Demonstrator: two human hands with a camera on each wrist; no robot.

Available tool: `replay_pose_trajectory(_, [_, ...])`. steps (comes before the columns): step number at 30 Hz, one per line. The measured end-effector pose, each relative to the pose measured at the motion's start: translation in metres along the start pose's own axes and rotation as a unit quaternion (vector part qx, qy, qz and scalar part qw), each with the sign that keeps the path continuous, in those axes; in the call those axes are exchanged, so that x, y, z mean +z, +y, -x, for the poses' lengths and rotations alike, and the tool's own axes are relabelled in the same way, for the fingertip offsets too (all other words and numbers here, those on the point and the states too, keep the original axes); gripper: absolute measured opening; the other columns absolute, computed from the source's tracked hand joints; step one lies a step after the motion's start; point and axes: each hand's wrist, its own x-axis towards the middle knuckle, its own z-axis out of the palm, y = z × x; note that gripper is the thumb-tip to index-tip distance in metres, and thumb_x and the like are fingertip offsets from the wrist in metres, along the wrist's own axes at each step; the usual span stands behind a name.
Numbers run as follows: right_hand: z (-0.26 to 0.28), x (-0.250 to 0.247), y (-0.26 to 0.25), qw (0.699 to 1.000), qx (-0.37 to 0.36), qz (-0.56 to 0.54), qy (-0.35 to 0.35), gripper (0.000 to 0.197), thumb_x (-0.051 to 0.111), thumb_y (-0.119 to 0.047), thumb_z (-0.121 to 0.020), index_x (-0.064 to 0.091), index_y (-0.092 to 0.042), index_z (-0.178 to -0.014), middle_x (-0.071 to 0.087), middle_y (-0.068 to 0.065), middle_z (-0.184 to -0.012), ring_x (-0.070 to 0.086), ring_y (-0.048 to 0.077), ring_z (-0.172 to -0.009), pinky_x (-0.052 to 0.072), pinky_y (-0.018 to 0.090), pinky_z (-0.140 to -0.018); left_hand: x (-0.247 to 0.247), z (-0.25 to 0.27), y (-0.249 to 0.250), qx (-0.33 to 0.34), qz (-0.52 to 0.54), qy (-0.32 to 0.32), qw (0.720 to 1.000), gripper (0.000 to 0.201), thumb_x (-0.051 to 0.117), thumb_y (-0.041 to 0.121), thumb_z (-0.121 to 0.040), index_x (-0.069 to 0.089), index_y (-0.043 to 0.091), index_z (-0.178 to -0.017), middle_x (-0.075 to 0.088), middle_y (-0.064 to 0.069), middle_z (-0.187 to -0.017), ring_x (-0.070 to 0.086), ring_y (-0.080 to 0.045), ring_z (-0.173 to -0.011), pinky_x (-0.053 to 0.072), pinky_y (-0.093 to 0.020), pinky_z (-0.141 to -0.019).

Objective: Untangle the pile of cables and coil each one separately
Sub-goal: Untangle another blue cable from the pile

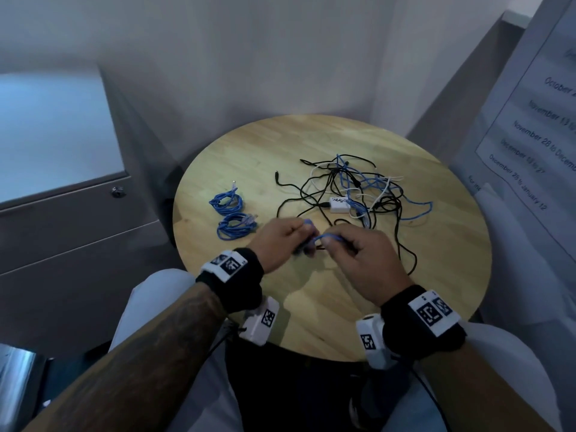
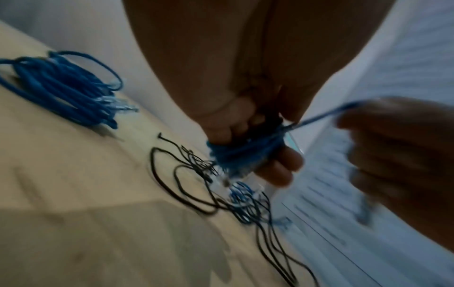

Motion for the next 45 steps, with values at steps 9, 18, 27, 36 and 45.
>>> replay_pose_trajectory(9, [-0.009, 0.002, 0.020, 0.983, 0.119, -0.135, -0.042, 0.017, 0.057, -0.017, -0.101, 0.074, -0.017, -0.107, 0.059, -0.014, -0.072, 0.051, 0.005, -0.066, 0.041, 0.019, -0.063, 0.013, 0.007, 0.016, -0.076, 0.310, -0.082, 0.944, 0.032, 0.036, 0.018, -0.105, 0.054, 0.004, -0.082, 0.034, 0.001, -0.055, 0.035, -0.016, -0.052, 0.039, -0.029, -0.060])
replay_pose_trajectory(18, [-0.010, -0.002, 0.008, 0.966, 0.119, -0.207, -0.098, 0.008, 0.058, -0.006, -0.100, 0.064, -0.005, -0.106, 0.074, -0.005, -0.086, 0.068, 0.008, -0.080, 0.056, 0.027, -0.079, 0.001, 0.007, 0.016, -0.085, 0.422, -0.134, 0.892, 0.031, 0.044, 0.024, -0.100, 0.062, 0.000, -0.090, 0.052, -0.006, -0.064, 0.053, -0.022, -0.061, 0.051, -0.032, -0.069])
replay_pose_trajectory(27, [-0.006, 0.014, 0.012, 0.974, 0.138, -0.174, -0.045, 0.011, 0.060, -0.013, -0.099, 0.067, -0.017, -0.107, 0.072, 0.002, -0.095, 0.066, 0.017, -0.088, 0.052, 0.031, -0.081, 0.020, 0.000, 0.005, -0.093, 0.333, 0.037, 0.938, 0.030, 0.041, 0.025, -0.105, 0.052, 0.009, -0.082, 0.032, 0.003, -0.061, 0.033, -0.013, -0.055, 0.025, -0.029, -0.060])
replay_pose_trajectory(36, [-0.006, 0.006, 0.032, 0.981, 0.189, -0.013, -0.039, 0.020, 0.062, -0.029, -0.098, 0.077, -0.017, -0.092, 0.069, 0.005, -0.082, 0.063, 0.018, -0.077, 0.050, 0.035, -0.071, 0.017, -0.001, -0.004, -0.079, 0.218, 0.045, 0.972, 0.032, 0.046, 0.040, -0.097, 0.056, 0.016, -0.078, 0.036, 0.008, -0.060, 0.031, -0.011, -0.055, 0.017, -0.036, -0.060])
replay_pose_trajectory(45, [-0.013, 0.008, 0.026, 0.888, 0.306, -0.340, 0.047, 0.010, 0.060, -0.006, -0.098, 0.065, -0.012, -0.103, 0.070, 0.005, -0.077, 0.041, 0.011, -0.052, 0.034, 0.019, -0.045, 0.015, 0.003, 0.009, -0.104, 0.354, -0.061, 0.927, 0.011, 0.039, 0.012, -0.104, 0.048, 0.006, -0.103, 0.033, 0.005, -0.062, 0.025, -0.008, -0.053, 0.028, -0.017, -0.047])
